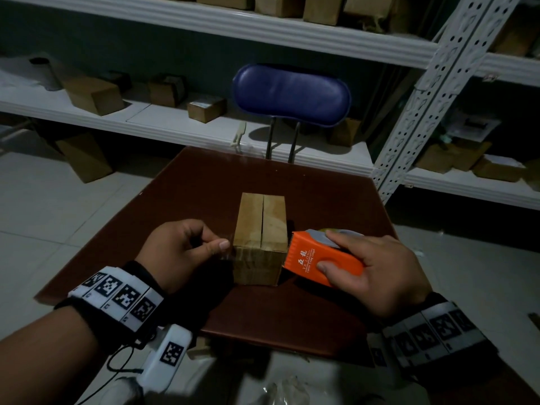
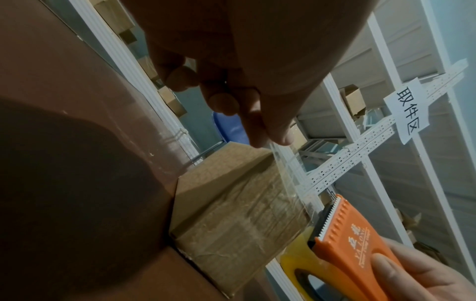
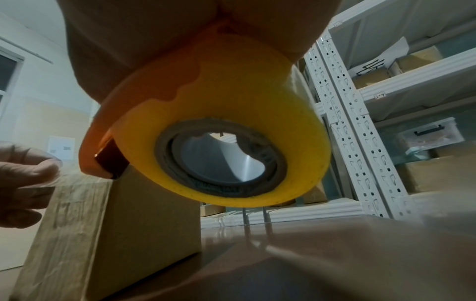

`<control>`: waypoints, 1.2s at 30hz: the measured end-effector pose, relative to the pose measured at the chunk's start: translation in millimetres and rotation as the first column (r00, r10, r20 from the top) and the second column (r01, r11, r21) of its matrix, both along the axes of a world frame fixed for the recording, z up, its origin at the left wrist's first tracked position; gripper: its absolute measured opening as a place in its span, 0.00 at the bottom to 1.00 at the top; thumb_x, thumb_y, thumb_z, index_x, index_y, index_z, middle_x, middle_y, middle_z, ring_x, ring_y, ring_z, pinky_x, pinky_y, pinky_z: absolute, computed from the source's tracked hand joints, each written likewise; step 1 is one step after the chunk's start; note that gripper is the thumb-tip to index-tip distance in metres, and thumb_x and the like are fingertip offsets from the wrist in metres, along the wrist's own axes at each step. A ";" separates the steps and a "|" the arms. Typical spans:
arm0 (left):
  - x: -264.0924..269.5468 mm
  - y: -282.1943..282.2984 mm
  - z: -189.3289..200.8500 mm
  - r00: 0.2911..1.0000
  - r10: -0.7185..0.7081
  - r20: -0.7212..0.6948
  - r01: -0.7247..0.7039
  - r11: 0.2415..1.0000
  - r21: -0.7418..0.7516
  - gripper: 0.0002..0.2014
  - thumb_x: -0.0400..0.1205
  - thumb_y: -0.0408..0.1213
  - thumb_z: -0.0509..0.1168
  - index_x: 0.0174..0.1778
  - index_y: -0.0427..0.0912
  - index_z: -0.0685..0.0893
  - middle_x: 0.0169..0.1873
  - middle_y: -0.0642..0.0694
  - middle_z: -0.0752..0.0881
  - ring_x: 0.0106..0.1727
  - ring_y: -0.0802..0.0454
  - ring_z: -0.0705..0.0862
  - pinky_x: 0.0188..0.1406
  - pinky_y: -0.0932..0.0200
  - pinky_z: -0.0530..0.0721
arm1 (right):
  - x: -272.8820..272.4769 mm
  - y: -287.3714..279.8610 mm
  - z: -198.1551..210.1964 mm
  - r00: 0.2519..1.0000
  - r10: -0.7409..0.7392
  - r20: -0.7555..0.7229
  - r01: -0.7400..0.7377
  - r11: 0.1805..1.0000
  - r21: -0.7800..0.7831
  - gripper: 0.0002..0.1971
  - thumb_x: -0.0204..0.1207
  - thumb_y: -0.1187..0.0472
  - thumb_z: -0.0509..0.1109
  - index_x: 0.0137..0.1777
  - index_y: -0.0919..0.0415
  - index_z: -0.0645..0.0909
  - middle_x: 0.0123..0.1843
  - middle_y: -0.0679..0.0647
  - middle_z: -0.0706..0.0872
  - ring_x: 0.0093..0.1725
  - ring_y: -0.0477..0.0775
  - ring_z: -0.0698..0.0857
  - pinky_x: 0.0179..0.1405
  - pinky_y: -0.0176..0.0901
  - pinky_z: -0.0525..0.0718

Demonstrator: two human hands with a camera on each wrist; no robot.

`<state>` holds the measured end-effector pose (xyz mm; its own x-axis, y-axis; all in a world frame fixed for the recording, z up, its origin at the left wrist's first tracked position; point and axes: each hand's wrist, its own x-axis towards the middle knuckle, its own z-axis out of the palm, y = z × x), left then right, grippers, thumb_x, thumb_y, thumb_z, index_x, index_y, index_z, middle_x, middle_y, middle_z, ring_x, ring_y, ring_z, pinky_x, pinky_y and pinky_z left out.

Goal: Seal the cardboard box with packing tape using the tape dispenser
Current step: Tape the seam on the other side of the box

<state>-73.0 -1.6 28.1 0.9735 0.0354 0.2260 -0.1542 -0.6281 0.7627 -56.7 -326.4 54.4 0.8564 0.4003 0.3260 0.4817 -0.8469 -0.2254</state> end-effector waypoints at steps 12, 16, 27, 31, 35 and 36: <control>-1.6 -3.5 3.4 0.991 0.134 -0.011 -0.133 0.990 0.051 0.10 0.70 0.47 0.80 0.30 0.51 0.86 0.29 0.56 0.89 0.36 0.66 0.86 0.34 0.64 0.82 | 0.3 2.4 -0.4 1.000 0.003 0.014 -0.002 1.000 -0.018 0.33 0.72 0.29 0.64 0.70 0.47 0.85 0.62 0.47 0.92 0.55 0.48 0.90 0.54 0.43 0.78; -0.1 0.1 4.6 0.987 0.163 -0.003 -0.162 0.983 0.090 0.15 0.66 0.54 0.80 0.27 0.51 0.83 0.25 0.54 0.87 0.29 0.62 0.85 0.32 0.58 0.83 | 1.1 3.0 -1.5 1.000 -0.002 0.002 0.002 1.000 -0.021 0.33 0.72 0.28 0.63 0.71 0.46 0.84 0.63 0.46 0.91 0.57 0.47 0.88 0.55 0.45 0.79; 22.1 -1.9 23.4 0.970 -0.126 0.206 0.067 0.960 0.271 0.35 0.63 0.74 0.68 0.56 0.51 0.86 0.58 0.53 0.85 0.61 0.56 0.81 0.61 0.54 0.79 | 1.7 1.3 -1.4 1.000 -0.008 0.005 0.008 0.999 -0.035 0.34 0.72 0.30 0.64 0.71 0.49 0.85 0.62 0.48 0.92 0.55 0.50 0.90 0.53 0.45 0.78; 32.2 -16.3 23.5 0.966 -0.235 0.108 0.196 0.937 0.288 0.42 0.61 0.74 0.69 0.69 0.54 0.83 0.76 0.56 0.77 0.80 0.59 0.69 0.78 0.51 0.68 | 3.9 -0.7 -2.7 1.000 0.028 -0.006 -0.028 0.999 -0.021 0.34 0.73 0.30 0.65 0.71 0.50 0.85 0.63 0.48 0.92 0.58 0.50 0.91 0.55 0.45 0.79; 38.6 -28.1 21.5 0.956 -0.291 0.030 0.272 0.923 0.271 0.47 0.61 0.71 0.73 0.77 0.55 0.77 0.81 0.58 0.71 0.85 0.61 0.59 0.82 0.54 0.60 | 5.1 -1.9 -3.1 1.000 0.028 -0.003 -0.028 0.999 -0.033 0.33 0.73 0.30 0.65 0.71 0.50 0.85 0.63 0.48 0.91 0.58 0.50 0.90 0.56 0.44 0.76; 39.7 -30.9 20.8 0.955 -0.297 0.009 0.284 0.920 0.269 0.47 0.62 0.69 0.73 0.78 0.54 0.76 0.81 0.58 0.69 0.85 0.62 0.58 0.83 0.56 0.57 | 5.3 -2.4 -3.2 1.000 0.031 0.000 -0.031 0.999 -0.027 0.33 0.73 0.31 0.65 0.71 0.51 0.85 0.63 0.48 0.91 0.58 0.51 0.90 0.56 0.45 0.77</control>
